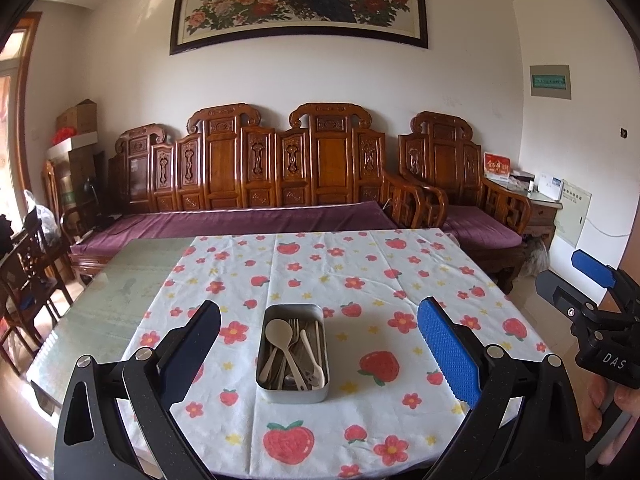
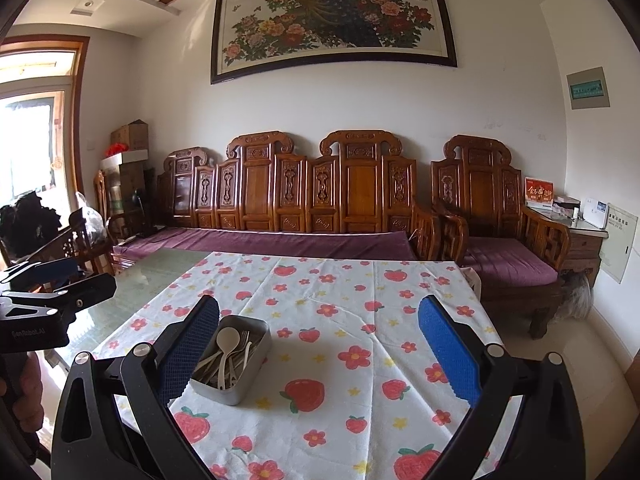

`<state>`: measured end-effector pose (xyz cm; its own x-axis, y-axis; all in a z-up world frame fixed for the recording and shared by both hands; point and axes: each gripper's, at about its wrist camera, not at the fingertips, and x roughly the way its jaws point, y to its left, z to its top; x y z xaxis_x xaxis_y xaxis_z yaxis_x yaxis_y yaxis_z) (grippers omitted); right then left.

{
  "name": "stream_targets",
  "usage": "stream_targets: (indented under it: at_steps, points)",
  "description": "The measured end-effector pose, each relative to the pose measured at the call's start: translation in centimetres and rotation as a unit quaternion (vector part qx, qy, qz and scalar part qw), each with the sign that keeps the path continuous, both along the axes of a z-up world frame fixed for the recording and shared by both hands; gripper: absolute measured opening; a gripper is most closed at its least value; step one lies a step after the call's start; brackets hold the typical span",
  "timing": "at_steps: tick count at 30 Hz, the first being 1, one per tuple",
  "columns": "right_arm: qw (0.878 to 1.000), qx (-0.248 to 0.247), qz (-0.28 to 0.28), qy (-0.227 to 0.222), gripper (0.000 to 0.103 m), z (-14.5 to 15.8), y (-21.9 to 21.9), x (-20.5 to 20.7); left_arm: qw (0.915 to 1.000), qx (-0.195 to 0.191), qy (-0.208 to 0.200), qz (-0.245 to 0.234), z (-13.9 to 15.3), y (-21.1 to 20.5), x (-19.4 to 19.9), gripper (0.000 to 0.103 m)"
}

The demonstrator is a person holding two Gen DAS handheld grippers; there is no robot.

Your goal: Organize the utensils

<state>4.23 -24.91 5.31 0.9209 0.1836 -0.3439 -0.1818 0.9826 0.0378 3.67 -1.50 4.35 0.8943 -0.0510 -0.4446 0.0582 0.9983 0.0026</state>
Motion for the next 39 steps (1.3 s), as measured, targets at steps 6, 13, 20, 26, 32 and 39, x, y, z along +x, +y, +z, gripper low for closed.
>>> stream_targets:
  at_steps: [6,13,20,26,32,39]
  points:
    - [1.0,0.0,-0.001,-0.001,0.1,0.0,0.0,0.0,1.0,-0.001,0.0,0.0,0.0,0.1,0.0,0.095]
    - [1.0,0.001,-0.003,-0.001,0.1,-0.4,0.1,0.1,1.0,0.0,0.0,-0.001,0.0,0.1,0.0,0.095]
    - [1.0,0.002,-0.003,0.001,0.1,-0.8,0.2,0.2,1.0,0.0,-0.001,0.001,0.0,0.2,0.0,0.095]
    - [1.0,0.004,-0.003,0.0,0.1,-1.1,0.2,0.2,1.0,0.0,-0.001,0.001,0.0,0.1,0.0,0.095]
    - [1.0,0.003,-0.004,0.0,0.1,-1.0,0.1,0.2,1.0,0.002,-0.004,0.002,0.0,0.4,0.0,0.095]
    - [1.0,0.004,-0.004,0.001,0.1,-1.0,0.1,0.2,1.0,0.001,-0.004,0.002,0.0,0.3,-0.1,0.095]
